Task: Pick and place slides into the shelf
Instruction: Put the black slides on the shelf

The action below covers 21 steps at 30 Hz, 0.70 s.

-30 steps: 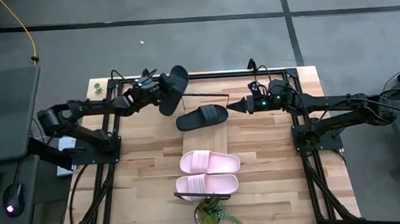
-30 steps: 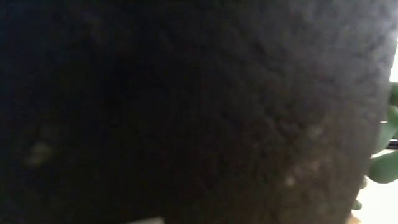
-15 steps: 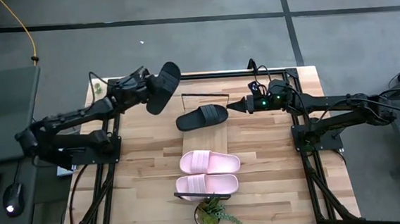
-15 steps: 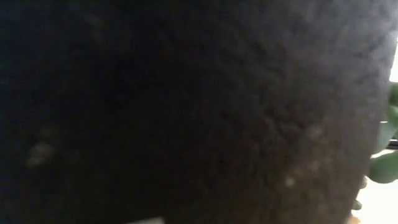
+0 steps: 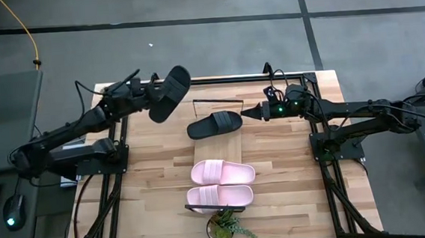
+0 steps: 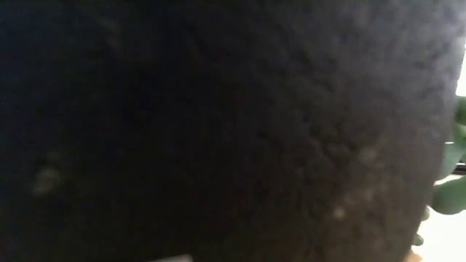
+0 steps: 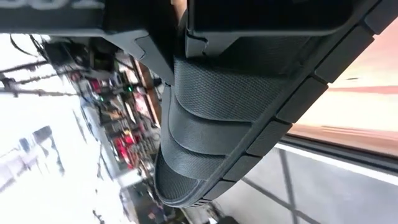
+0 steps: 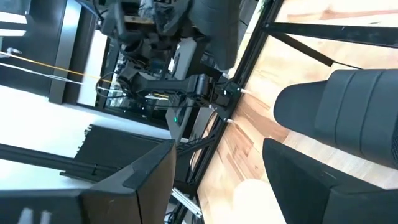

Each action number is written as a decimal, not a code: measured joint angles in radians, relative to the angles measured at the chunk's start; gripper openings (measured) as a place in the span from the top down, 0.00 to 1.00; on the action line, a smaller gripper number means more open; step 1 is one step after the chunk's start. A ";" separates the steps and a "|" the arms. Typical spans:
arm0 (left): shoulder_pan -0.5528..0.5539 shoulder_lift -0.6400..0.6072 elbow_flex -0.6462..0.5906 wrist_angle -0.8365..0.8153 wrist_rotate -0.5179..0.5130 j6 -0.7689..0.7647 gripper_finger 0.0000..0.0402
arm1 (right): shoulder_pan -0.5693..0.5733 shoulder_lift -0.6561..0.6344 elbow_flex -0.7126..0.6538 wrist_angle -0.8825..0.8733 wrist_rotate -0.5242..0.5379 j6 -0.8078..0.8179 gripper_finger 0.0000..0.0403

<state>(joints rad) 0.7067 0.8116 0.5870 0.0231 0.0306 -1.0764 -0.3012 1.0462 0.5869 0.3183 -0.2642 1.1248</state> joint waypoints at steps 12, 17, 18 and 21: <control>0.000 -0.004 0.204 -0.229 0.250 0.143 1.00 | 0.000 -0.001 0.000 0.059 0.062 0.027 0.43; 0.000 -0.004 0.303 -0.387 0.315 0.221 1.00 | -0.019 -0.001 0.000 0.143 0.136 0.031 0.43; 0.000 -0.004 0.321 -0.417 0.323 0.234 1.00 | -0.027 -0.001 0.000 0.155 0.142 0.044 0.43; 0.000 -0.005 0.349 -0.486 0.335 0.259 0.99 | -0.052 -0.001 0.000 0.195 0.145 0.056 0.43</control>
<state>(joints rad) 0.7063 0.8066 0.9356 -0.4633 0.3660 -0.8177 -0.3529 1.0454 0.5873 0.5131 -0.1196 1.1806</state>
